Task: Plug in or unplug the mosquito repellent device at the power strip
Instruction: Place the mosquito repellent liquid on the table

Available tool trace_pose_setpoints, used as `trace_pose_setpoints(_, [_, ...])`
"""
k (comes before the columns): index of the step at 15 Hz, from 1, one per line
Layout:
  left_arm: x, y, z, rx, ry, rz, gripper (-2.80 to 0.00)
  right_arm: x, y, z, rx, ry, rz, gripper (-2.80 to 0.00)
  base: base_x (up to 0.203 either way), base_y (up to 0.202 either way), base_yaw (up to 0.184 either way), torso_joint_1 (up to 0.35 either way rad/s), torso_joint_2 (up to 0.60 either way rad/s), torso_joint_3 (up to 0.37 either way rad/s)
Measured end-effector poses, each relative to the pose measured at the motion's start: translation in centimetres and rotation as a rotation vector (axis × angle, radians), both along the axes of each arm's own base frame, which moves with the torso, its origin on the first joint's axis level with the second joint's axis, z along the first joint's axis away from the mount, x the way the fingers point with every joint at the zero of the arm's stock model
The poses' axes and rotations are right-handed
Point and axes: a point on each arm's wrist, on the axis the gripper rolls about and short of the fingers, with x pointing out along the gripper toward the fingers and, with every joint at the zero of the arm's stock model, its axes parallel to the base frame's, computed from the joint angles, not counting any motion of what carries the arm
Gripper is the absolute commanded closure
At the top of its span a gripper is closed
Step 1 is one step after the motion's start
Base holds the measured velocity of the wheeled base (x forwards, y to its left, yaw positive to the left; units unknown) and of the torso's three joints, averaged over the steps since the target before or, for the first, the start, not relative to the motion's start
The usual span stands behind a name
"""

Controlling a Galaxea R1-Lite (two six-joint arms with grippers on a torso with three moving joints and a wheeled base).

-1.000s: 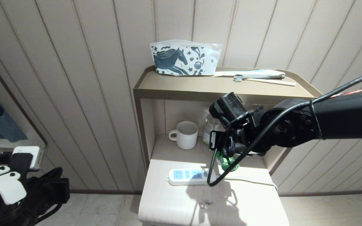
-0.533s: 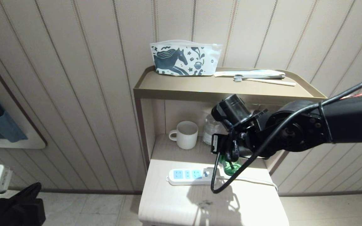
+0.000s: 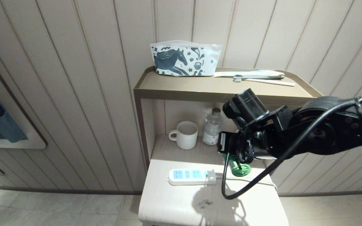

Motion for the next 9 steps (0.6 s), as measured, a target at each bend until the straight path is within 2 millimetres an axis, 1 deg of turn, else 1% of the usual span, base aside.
trace_pose_setpoints(2, [-2.3, 0.6, -0.7, 0.007, 0.007, 0.034, 0.00, -0.5, -0.4, 0.4, 0.004, -0.009, -0.003, 0.00, 0.000, 0.000, 0.000, 0.000, 0.00, 0.000])
trace_pose_setpoints(3, [-3.1, 0.9, -1.2, 0.009, 0.015, 0.063, 0.00, -0.8, -0.7, 0.5, 0.005, -0.013, -0.005, 0.00, 0.000, 0.000, 0.000, 0.000, 0.00, 0.000])
trace_pose_setpoints(4, [-3.5, 1.0, -1.5, 0.010, -0.001, 0.079, 0.00, -1.1, -0.9, 0.7, 0.003, -0.018, -0.011, 0.00, 0.000, 0.000, 0.000, 0.000, 0.00, 0.000])
trace_pose_setpoints(6, [-3.8, 1.0, -1.3, 0.025, -0.051, 0.093, 0.00, -1.6, -1.4, 1.0, 0.002, -0.029, -0.022, 0.00, 0.000, 0.000, 0.000, 0.000, 0.00, 0.000])
trace_pose_setpoints(9, [-4.4, 0.8, -1.6, 0.082, -0.049, 0.191, 0.00, -1.9, -2.0, 1.6, 0.013, -0.044, -0.032, 0.00, 0.000, 0.000, 0.000, 0.000, 0.00, 0.000])
